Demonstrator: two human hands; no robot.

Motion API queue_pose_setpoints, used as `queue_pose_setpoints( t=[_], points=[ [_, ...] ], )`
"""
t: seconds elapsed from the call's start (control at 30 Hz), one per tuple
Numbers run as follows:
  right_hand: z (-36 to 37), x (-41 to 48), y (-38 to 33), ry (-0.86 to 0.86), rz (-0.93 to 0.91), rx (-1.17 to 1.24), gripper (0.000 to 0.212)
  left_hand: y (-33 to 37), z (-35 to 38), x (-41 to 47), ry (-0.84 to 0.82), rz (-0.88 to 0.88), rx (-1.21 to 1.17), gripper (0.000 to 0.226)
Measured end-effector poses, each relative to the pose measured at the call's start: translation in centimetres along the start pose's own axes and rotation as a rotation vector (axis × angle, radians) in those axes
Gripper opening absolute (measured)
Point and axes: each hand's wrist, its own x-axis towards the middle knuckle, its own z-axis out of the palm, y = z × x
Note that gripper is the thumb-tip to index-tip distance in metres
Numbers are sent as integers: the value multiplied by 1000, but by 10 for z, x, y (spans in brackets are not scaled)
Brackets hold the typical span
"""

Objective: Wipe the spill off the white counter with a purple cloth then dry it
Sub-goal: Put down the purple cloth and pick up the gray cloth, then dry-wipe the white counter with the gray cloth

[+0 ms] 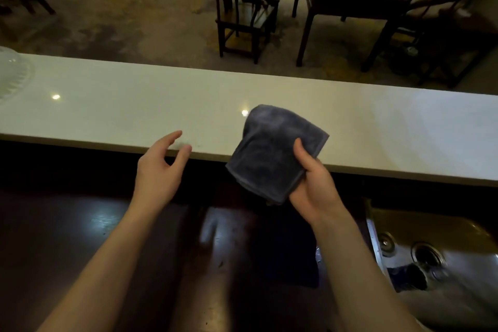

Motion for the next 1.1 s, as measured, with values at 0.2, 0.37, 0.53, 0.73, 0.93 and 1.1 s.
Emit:
queue_pose_setpoints(
  t=[0.2,0.37,0.53,0.73,0.93,1.1],
  points=[
    [-37,1,-75,268,-369,-267,20,-23,0,10,-102,98,426,52],
    [-68,8,-110,629,-482,-947,32,-29,0,7,-97,111,511,50],
    [-96,36,-86,373,-287,-1667,49,-26,1,8,-133,95,539,52],
    [-93,50,-41,392,-258,-1995,63,-20,-7,12,-166,112,581,51],
    [-49,52,0,204,-386,-2000,64,-14,-12,12,-192,119,608,52],
    [2,62,44,21,-444,-1970,68,-14,-11,12,-192,139,615,53]
  ],
)
